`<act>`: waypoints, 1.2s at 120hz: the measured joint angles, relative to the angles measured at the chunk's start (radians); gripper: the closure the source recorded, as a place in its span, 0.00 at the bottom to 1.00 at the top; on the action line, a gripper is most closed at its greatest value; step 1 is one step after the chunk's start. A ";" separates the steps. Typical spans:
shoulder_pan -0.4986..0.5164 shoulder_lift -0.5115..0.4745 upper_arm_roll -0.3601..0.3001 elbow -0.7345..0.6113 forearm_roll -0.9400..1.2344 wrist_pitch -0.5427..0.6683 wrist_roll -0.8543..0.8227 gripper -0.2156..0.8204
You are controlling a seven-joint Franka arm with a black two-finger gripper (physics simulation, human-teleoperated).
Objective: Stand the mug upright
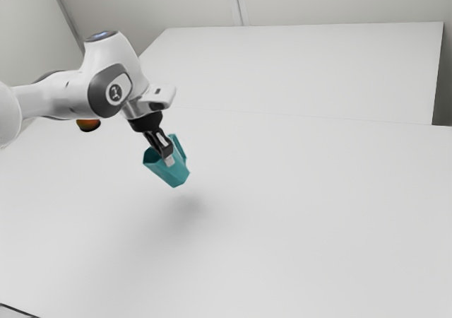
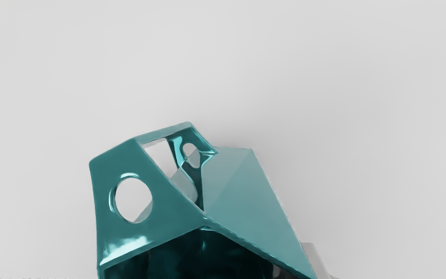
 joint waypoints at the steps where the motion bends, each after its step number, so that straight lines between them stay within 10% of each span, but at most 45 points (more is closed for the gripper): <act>1: 0.000 0.003 0.000 -0.001 0.005 0.002 -0.005 0.97; 59: -0.003 0.121 -0.006 -0.046 0.111 0.035 -0.193 0.95; 95: 0.004 0.095 -0.009 -0.038 0.100 0.022 -0.249 0.43; 144: -0.001 0.186 -0.003 0.477 0.038 -0.212 -0.290 0.24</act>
